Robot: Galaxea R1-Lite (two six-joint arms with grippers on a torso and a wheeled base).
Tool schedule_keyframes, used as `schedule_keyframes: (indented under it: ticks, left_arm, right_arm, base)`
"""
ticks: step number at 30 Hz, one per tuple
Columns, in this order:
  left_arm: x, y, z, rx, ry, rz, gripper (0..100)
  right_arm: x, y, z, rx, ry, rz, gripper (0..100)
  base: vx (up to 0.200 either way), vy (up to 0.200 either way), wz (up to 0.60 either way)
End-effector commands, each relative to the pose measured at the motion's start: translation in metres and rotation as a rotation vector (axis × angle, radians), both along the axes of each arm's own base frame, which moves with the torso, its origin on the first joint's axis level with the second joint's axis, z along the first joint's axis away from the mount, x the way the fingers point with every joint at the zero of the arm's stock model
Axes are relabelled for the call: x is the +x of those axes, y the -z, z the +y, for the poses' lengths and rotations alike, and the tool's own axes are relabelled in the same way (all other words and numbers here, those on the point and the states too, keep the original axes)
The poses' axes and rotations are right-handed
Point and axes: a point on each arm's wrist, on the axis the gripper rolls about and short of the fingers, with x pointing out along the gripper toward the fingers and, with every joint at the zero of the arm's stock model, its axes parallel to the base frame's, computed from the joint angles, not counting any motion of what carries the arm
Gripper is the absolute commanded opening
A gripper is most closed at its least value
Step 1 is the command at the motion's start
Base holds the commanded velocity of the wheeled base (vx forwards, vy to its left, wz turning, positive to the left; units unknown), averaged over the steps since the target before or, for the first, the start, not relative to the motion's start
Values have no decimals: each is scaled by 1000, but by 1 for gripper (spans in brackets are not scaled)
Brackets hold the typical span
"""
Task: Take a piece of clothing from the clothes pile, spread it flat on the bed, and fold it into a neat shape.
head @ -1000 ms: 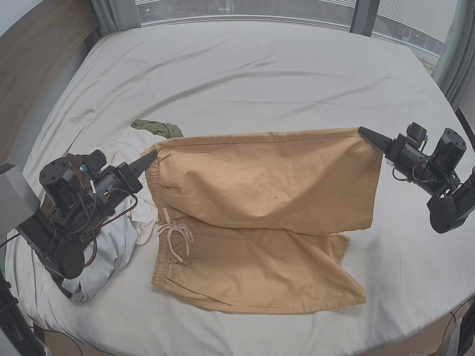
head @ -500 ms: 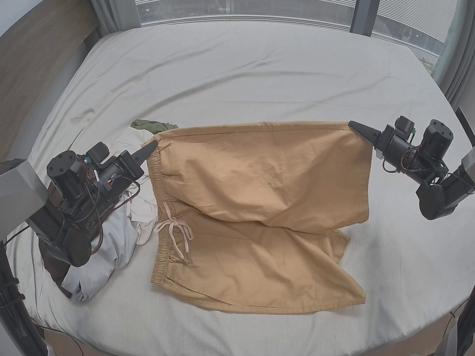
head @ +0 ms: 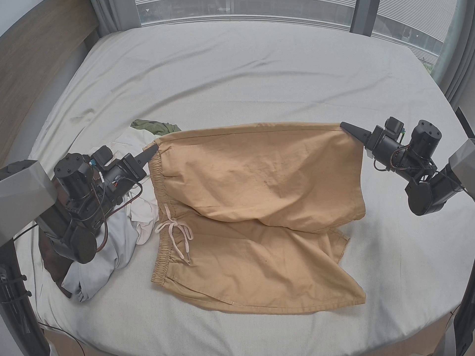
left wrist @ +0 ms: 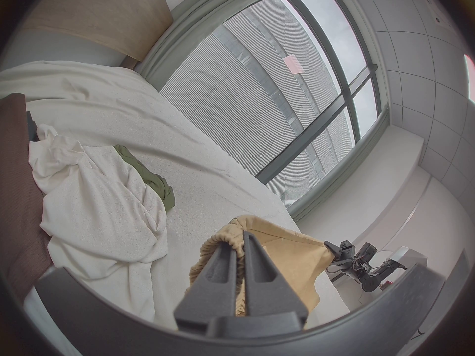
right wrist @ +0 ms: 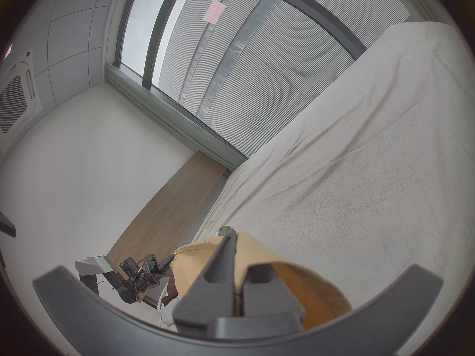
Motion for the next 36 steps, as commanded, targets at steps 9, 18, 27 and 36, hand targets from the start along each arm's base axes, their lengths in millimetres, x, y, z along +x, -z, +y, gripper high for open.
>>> schedule_keyframes:
  ticks: [9,18,27,36]
  left_arm:
    - [12,6,1,-5,-18,-2,0]
    - [16,12,1,-2,-19,5,100]
    - [18,10,0,-8,-27,-1,100]
    - [10,15,2,-11,-85,36,100]
  right_arm:
    - [13,6,1,-2,0,11,0]
    - [20,7,7,-2,-12,1,0]
    - [26,9,6,-4,0,-12,100]
    - [-23,5,-2,-62,23,28,100]
  base:
    - [0,0,0]
    - [0,0,0]
    - [0,0,0]
    - [0,0,0]
